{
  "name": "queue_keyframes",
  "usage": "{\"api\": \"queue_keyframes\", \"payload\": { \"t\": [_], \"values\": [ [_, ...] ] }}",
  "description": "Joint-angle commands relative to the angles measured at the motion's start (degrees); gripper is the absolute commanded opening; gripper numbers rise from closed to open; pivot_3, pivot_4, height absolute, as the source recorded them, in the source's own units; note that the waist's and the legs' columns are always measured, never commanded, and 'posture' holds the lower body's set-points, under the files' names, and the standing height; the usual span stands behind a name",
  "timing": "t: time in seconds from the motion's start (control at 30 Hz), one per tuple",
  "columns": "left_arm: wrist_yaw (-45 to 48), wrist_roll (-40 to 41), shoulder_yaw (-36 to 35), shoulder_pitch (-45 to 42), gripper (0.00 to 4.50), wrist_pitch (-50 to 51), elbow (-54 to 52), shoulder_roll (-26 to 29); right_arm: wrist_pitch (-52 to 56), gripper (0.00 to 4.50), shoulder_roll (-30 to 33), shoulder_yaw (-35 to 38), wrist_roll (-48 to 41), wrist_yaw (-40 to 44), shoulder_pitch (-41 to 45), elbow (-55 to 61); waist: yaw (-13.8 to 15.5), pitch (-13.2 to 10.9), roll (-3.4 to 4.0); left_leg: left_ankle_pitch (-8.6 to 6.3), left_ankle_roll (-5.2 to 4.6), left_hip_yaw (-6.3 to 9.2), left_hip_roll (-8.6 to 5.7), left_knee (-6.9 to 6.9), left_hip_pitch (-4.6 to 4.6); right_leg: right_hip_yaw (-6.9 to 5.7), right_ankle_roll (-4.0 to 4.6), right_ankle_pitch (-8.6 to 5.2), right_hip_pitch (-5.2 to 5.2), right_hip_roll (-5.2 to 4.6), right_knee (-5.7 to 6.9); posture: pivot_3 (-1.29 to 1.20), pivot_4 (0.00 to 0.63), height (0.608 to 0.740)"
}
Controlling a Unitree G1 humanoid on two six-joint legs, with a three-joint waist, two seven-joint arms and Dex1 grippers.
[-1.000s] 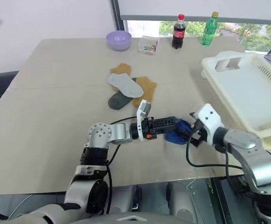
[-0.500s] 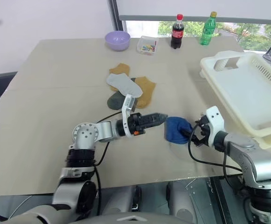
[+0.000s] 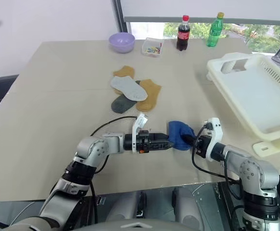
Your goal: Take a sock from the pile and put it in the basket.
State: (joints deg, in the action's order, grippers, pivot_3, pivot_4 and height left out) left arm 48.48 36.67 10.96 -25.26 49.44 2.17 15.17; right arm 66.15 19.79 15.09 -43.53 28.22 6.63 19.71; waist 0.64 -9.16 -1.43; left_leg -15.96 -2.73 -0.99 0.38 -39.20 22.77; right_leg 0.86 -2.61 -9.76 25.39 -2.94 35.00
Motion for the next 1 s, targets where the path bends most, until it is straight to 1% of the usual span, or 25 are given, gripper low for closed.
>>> {"api": "queue_keyframes", "payload": {
  "t": [0.03,0.1,0.17,0.23,0.37,0.43,0.5,0.57,0.63,0.7,0.8,0.87,0.93,1.0],
  "values": [
    [0.4,-7.8,-0.6,1.0,4.06,-16.6,-2.6,0.8,-2.1,0.04,2.1,1.7,0.3,-1.7,0.7,3.0,0.0,0.0,0.0,0.0,0.0,0.0,0.0,0.0,0.02,0.0,0.01,0.0,0.01,0.0,-0.01,0.0,0.15,0.735],
    [1.9,-16.7,3.6,2.1,4.06,-29.6,-2.6,3.6,-3.6,0.04,3.6,1.2,2.2,-3.3,1.6,4.9,0.0,0.0,0.04,0.0,0.0,-0.04,-0.03,0.0,0.03,0.02,0.01,0.01,0.02,-0.01,-0.01,0.0,0.15,0.735],
    [2.7,-22.4,6.0,2.7,4.06,-39.9,-0.5,4.7,-3.6,0.04,4.6,2.0,1.6,-4.6,2.9,6.9,0.0,0.0,0.06,0.0,0.0,-0.14,-0.07,0.02,0.03,0.09,0.02,0.01,0.06,-0.01,-0.01,0.0,0.15,0.735],
    [0.4,-26.8,6.8,2.5,4.06,-48.0,2.2,3.9,-2.6,0.04,5.4,3.3,0.0,-5.9,4.4,9.4,0.2,0.0,0.08,0.0,0.0,-0.14,-0.04,0.02,0.05,0.09,0.03,0.02,0.07,-0.03,-0.02,0.0,0.15,0.735],
    [-2.4,-29.8,6.8,1.3,4.06,-57.6,5.7,-0.5,3.0,0.04,7.6,6.3,-3.4,-11.0,8.0,16.0,0.3,0.0,0.08,-0.01,-0.03,-0.07,-0.04,0.0,0.13,0.03,0.0,0.03,0.06,-0.15,-0.04,0.0,0.15,0.735],
    [-2.3,-29.2,6.7,1.1,4.06,-58.4,5.8,-2.5,7.5,0.04,8.0,9.9,-7.8,-13.8,10.6,17.6,0.3,0.0,0.08,-0.04,-0.08,-0.09,-0.05,-0.01,0.16,0.04,-0.03,0.04,0.06,-0.17,-0.07,0.0,0.15,0.735],
    [-1.7,-28.1,6.9,0.9,4.06,-58.7,5.7,-4.3,12.8,0.04,9.7,14.0,-11.7,-15.5,13.0,17.4,0.2,0.0,0.09,-0.06,-0.11,-0.1,-0.04,0.0,0.17,0.05,-0.06,0.07,0.06,-0.17,-0.08,0.0,0.15,0.735],
    [-1.0,-27.4,7.3,1.0,4.06,-59.9,6.3,-6.0,16.6,0.04,13.3,18.2,-15.0,-15.7,15.1,15.9,0.2,0.0,0.09,-0.07,-0.12,-0.1,-0.05,-0.01,0.16,0.05,-0.2,0.15,0.06,-0.16,-0.07,0.0,0.15,0.735],
    [0.1,-26.2,7.8,1.2,4.06,-60.0,6.6,-7.8,18.7,0.04,18.3,22.8,-16.4,-14.4,16.5,12.0,0.3,0.0,0.1,-0.07,-0.13,-0.09,-0.05,-0.01,0.18,0.04,-0.19,0.14,0.06,-0.16,-0.08,0.0,0.15,0.735],
    [0.8,-25.8,8.1,1.2,4.06,-60.6,7.0,-9.1,19.1,0.04,23.1,25.0,-15.5,-13.5,16.6,8.4,0.3,0.0,0.11,-0.08,-0.16,-0.12,-0.07,-0.01,0.18,0.05,-0.19,0.14,0.05,-0.17,-0.1,0.0,0.15,0.735],
    [0.5,-25.3,8.0,0.5,4.06,-60.8,7.7,-11.7,15.1,0.04,30.4,27.1,-10.9,-11.4,16.4,-1.0,0.2,0.0,0.12,-0.11,-0.21,-0.19,-0.09,-0.05,0.16,0.13,-0.2,0.14,0.04,-0.15,-0.1,0.0,0.15,0.735],
    [0.4,-25.0,7.9,0.1,4.06,-60.7,7.7,-12.9,11.7,0.04,33.4,27.6,-8.0,-9.7,15.9,-7.2,0.2,0.0,0.13,-0.12,-0.22,-0.23,-0.1,-0.07,0.15,0.15,-0.2,0.14,0.03,-0.13,-0.1,0.0,0.15,0.735],
    [0.0,-23.9,7.2,-0.2,4.06,-59.6,7.2,-14.3,9.1,0.04,34.7,27.5,-5.7,-8.7,15.4,-12.6,0.1,0.0,0.16,-0.11,-0.23,-0.27,-0.12,-0.09,0.13,0.2,-0.2,0.14,0.02,-0.11,-0.1,0.0,0.15,0.735],
    [-0.2,-23.3,6.9,-0.6,4.06,-59.0,6.7,-15.1,7.6,0.92,35.3,27.5,-4.1,-7.5,15.1,-18.0,-0.1,0.0,0.2,-0.11,-0.23,-0.31,-0.11,-0.09,0.08,0.28,-0.23,0.15,0.02,-0.02,-0.1,0.0,0.15,0.735]
  ]
}}
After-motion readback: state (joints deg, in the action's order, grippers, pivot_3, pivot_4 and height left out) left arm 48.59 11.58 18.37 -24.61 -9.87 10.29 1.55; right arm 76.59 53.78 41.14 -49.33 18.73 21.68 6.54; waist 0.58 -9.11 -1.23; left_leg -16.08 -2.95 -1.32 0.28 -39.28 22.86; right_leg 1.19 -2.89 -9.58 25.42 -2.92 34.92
